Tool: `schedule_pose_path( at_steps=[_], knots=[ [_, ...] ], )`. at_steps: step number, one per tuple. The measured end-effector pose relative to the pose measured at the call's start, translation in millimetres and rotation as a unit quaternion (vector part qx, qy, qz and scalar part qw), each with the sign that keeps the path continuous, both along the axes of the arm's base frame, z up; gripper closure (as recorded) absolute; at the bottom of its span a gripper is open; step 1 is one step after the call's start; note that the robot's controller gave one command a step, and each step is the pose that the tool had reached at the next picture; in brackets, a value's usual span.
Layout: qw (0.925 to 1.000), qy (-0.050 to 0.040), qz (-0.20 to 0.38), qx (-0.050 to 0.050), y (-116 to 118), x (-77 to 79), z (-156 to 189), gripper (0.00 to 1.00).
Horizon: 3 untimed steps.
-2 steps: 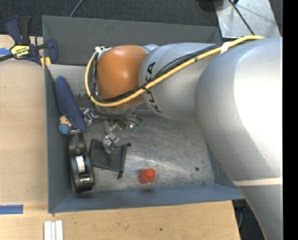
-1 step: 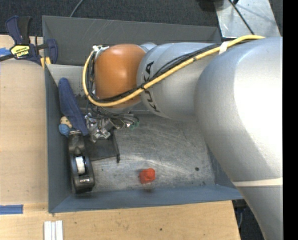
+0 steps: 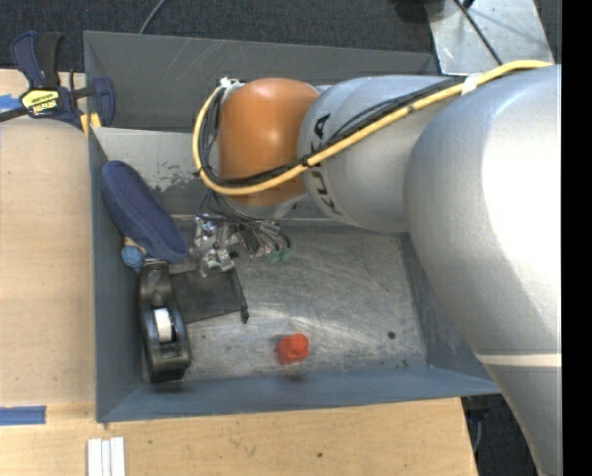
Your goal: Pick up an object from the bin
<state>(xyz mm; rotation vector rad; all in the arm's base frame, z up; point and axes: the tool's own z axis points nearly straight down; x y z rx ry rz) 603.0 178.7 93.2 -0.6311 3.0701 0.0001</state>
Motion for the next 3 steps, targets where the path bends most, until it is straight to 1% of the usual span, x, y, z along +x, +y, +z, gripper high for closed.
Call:
schedule_pose_path(
  at_steps=[1,2,3],
  knots=[
    [1.0000,0.0007,0.001,0.000,1,-0.7,-1,0.00],
    [0.9997,-0.0009,0.025,-0.004,18,5.1,-19,0.00],
    [0.9996,-0.0097,0.025,0.003,23,8.0,-15,1.00]
  ],
)
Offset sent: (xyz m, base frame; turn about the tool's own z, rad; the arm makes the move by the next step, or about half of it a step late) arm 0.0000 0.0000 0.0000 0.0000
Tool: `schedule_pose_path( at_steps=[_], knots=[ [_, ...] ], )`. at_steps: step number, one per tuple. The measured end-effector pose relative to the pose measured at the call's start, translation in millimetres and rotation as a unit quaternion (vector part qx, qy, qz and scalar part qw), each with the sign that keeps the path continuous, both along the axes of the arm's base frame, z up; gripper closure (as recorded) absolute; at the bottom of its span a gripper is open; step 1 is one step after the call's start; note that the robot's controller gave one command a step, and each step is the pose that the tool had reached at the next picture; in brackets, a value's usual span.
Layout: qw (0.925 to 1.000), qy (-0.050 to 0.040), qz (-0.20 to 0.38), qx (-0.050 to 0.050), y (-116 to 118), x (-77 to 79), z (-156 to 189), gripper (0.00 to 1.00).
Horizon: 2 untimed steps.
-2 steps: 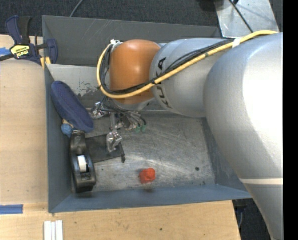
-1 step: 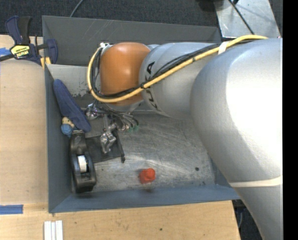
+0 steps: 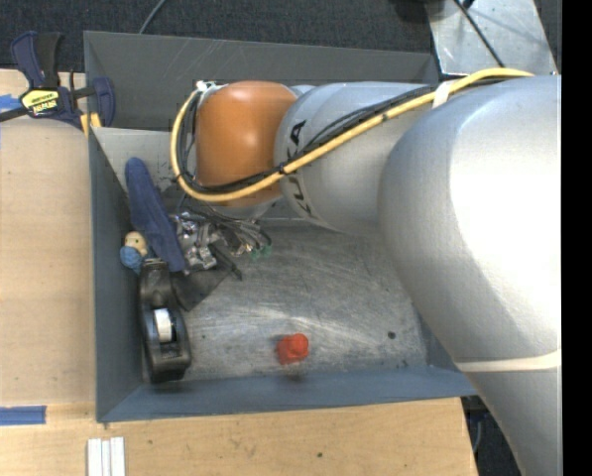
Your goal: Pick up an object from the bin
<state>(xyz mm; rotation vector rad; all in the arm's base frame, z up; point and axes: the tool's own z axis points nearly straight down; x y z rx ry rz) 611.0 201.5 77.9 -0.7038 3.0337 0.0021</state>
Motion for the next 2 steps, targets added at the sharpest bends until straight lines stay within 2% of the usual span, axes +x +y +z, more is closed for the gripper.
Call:
schedule_pose_path(
  at_steps=[1,2],
  knots=[
    [1.0000,0.0067,-0.004,-0.001,12.8,3.1,193.1,1.00],
    [0.9999,0.0112,-0.004,-0.003,12.6,1.5,187.5,1.00]
  ],
)
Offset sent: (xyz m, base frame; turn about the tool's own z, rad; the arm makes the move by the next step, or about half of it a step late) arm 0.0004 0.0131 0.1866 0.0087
